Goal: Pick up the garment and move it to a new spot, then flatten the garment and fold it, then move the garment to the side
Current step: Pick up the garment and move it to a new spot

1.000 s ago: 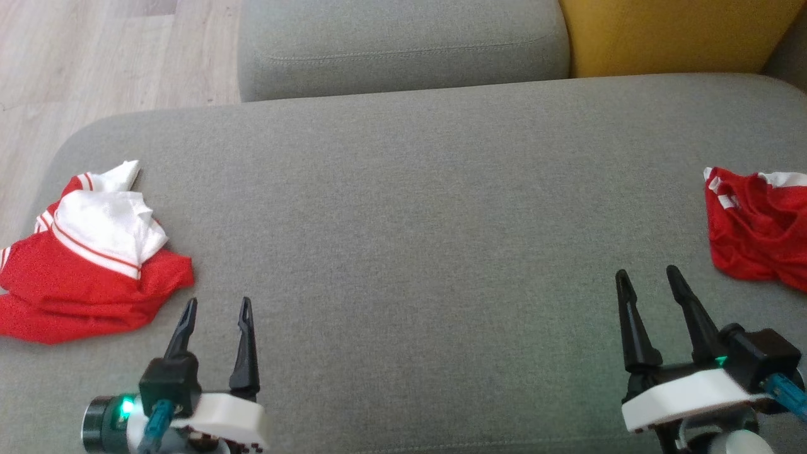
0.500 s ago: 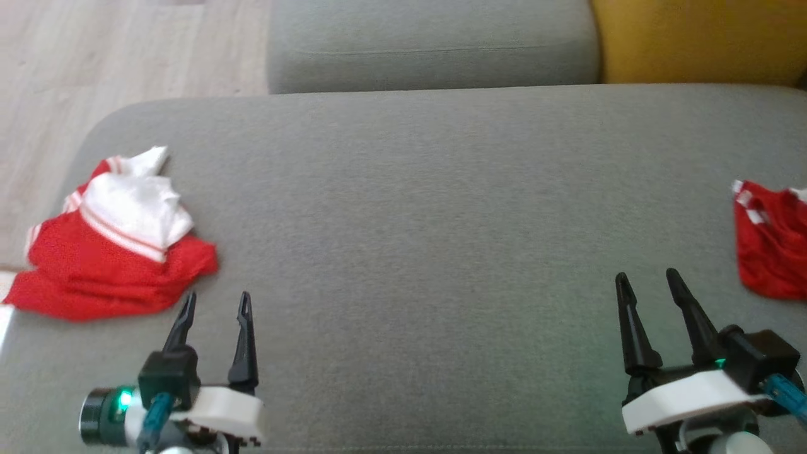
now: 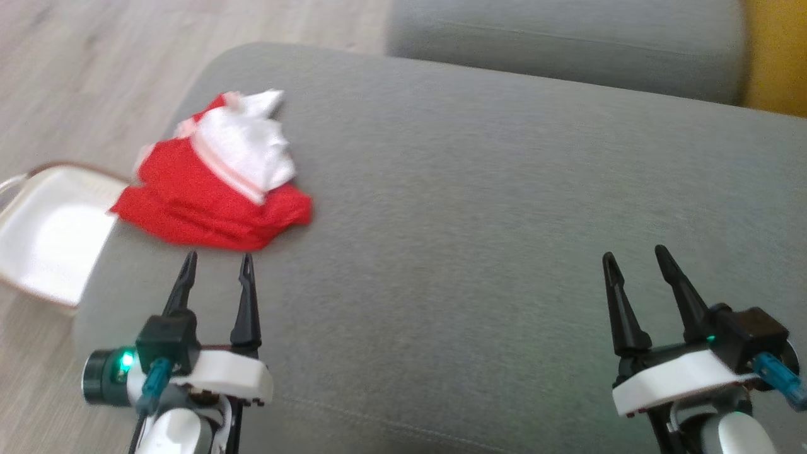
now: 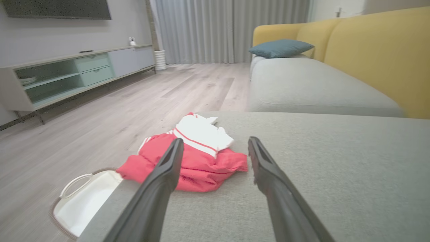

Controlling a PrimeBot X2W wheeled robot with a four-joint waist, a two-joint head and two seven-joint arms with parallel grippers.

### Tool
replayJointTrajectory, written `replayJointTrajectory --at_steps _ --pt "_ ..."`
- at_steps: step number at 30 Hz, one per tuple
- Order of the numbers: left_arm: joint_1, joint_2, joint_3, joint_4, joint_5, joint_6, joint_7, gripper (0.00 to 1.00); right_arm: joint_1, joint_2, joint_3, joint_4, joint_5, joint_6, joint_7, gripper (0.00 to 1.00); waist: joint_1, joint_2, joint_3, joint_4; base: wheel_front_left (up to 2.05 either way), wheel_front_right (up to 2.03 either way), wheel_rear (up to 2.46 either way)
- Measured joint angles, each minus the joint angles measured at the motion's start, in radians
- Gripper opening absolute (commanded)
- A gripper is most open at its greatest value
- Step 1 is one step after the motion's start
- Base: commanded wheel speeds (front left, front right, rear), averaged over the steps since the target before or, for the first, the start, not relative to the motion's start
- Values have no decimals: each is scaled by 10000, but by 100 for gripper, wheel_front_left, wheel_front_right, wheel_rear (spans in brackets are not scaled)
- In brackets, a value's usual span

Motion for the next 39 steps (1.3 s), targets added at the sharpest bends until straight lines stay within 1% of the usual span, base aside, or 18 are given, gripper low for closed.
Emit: replayJointTrajectory --at_steps 2,6,8,11,14,17,20,23,26,29,32,36,39 --pt "-123 -69 33 40 0 -6 -50 100 -48 2 35 -15 -46 0 27 100 0 0 67 326 0 0 0" --pt "-273 -148 128 36 6 -174 -52 100 -158 2 63 -67 -71 0 115 100 0 0 264 957 0 0 0" --pt "-270 -182 222 -56 12 -182 -52 100 -165 2 69 -92 -75 2 121 100 0 0 392 1070 0 0 0" --pt "-307 -293 445 -157 113 -251 -54 100 -275 0 98 -203 -236 0 251 100 0 0 646 1107 0 0 0" --pt "-497 -529 629 -176 178 -328 -69 100 -602 0 132 -416 -391 2 439 100 0 0 998 1038 0 0 0" --pt "-1066 -698 865 -111 176 -462 -96 100 -981 -29 148 -694 -439 2 608 100 0 0 1455 906 0 0 0" --pt "-1941 -899 1108 307 165 -746 -115 100 -1356 -180 171 -957 -510 0 759 100 0 0 2012 741 0 0 0" --pt "-2987 -1064 1409 1214 29 -1062 -121 100 -1694 -431 219 -1145 -510 0 903 100 0 0 2615 563 0 0 0" --pt "-4023 -1193 1722 2477 -332 -1427 -121 100 -2003 -685 397 -1243 -506 2 1039 100 0 0 3195 362 0 0 0" --pt "-5027 -1160 2008 3841 -458 -1691 -121 100 -2317 -815 577 -1277 -487 0 1083 100 1 -1 3746 135 0 0 0" --pt "-5987 -1083 2050 5358 -608 -1962 -59 100 -2621 -949 706 -1266 -410 2 1083 100 1 -1 4212 -100 0 0 0" --pt "-6985 -941 2105 7083 -777 -2230 430 100 -2800 -965 794 -1133 -316 0 1083 100 2 -1 4604 -406 0 0 0" --pt "-7563 -754 2222 8054 -924 -2443 984 100 -2802 -968 874 -982 -222 2 1083 100 2 -1 4716 -575 0 0 0"
